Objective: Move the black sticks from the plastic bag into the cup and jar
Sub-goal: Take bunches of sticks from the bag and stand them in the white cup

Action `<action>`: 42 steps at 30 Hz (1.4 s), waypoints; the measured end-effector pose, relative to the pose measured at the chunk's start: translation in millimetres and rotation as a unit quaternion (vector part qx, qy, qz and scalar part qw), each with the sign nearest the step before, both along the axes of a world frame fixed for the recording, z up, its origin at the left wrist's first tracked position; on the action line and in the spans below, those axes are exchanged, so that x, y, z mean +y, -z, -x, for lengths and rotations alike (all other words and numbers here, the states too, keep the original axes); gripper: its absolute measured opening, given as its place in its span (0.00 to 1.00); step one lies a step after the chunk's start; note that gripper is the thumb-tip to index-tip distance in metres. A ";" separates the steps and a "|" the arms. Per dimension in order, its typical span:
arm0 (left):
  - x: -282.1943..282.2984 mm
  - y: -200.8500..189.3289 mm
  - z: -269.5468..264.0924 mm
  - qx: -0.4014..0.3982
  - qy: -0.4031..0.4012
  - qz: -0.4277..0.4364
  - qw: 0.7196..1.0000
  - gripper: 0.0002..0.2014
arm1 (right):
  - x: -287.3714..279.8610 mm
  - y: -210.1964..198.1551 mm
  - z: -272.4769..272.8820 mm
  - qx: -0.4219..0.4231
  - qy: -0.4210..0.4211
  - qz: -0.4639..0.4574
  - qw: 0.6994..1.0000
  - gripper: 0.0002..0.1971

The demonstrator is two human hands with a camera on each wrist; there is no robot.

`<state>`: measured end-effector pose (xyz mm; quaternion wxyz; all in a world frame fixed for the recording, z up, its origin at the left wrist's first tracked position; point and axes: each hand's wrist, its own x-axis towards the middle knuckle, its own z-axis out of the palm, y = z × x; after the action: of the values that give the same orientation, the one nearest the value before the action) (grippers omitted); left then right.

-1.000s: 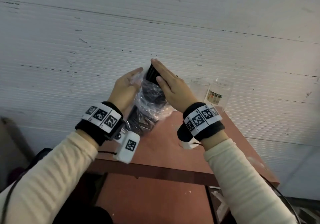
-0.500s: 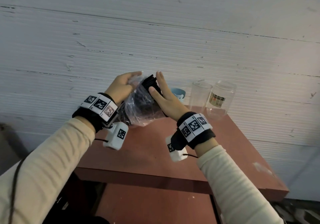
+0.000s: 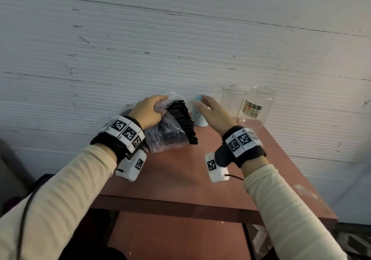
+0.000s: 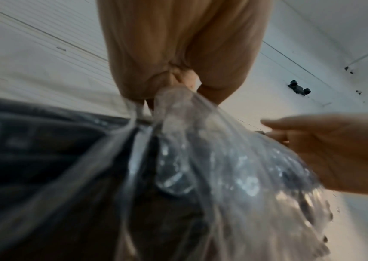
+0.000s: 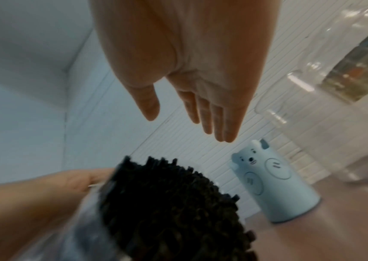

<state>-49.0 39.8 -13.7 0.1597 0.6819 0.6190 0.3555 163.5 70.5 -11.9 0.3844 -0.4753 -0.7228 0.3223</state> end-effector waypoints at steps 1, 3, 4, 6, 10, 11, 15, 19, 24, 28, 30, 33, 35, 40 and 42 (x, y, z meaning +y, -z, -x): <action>0.8 0.6 -0.2 -0.004 0.005 0.009 1.000 0.26 | 8.6 2.4 -5.6 -0.008 0.030 -0.005 0.999 0.28; 3.7 2.6 -1.5 -0.005 0.012 0.032 0.999 0.26 | 25.9 6.9 -15.7 -0.028 0.083 0.005 0.996 0.28; 6.0 4.0 -2.0 -0.005 0.016 0.041 0.999 0.27 | 34.6 9.0 -19.8 -0.033 0.102 0.016 0.994 0.29; 12.6 5.9 -2.8 -0.015 0.024 0.056 0.998 0.29 | 48.2 10.1 -24.8 -0.027 0.129 0.049 0.990 0.34; 25.7 9.7 -3.6 -0.048 0.032 0.077 0.995 0.30 | 73.2 14.0 -25.9 0.023 0.125 0.109 0.986 0.41; 28.1 10.8 -4.4 -0.056 0.035 0.078 0.995 0.30 | 77.6 14.5 -25.5 0.032 0.125 0.116 0.985 0.42; 38.9 14.7 -7.3 -0.053 0.037 0.081 0.995 0.29 | 95.1 14.7 -20.2 0.031 0.125 0.133 0.983 0.48; 46.2 17.2 -6.0 -0.039 0.041 0.082 0.995 0.30 | 106.4 15.1 -10.2 0.029 0.122 0.128 0.984 0.51; 47.1 20.6 -6.9 -0.024 0.040 0.078 0.996 0.30 | 110.9 19.0 -4.1 0.005 0.110 0.107 0.988 0.46; 47.4 22.1 -7.5 -0.026 0.036 0.069 0.997 0.30 | 101.0 15.8 -7.9 -0.002 0.084 0.103 0.991 0.43; 46.9 23.1 -7.9 -0.035 0.041 0.067 0.996 0.31 | 91.8 12.7 -16.4 0.010 0.086 0.086 0.992 0.44; 42.8 25.8 -8.7 -0.043 0.044 0.059 0.996 0.32 | 73.5 8.3 -37.4 0.060 0.080 0.098 0.990 0.45; 39.7 26.2 -10.0 -0.039 0.044 0.059 0.997 0.32 | 55.1 4.1 -52.9 0.095 0.064 0.122 0.986 0.43; 28.2 25.7 -13.4 -0.014 0.038 0.065 0.997 0.33 | 15.6 0.3 -85.6 0.110 0.060 0.154 0.980 0.40; 22.1 25.8 -13.5 -0.015 0.038 0.071 0.997 0.33 | 8.5 3.0 -95.9 0.100 0.081 0.160 0.979 0.41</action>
<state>-35.5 61.9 -39.4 0.2302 0.6869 0.6134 0.3147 259.4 79.0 -14.8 0.3984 -0.5530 -0.5790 0.4475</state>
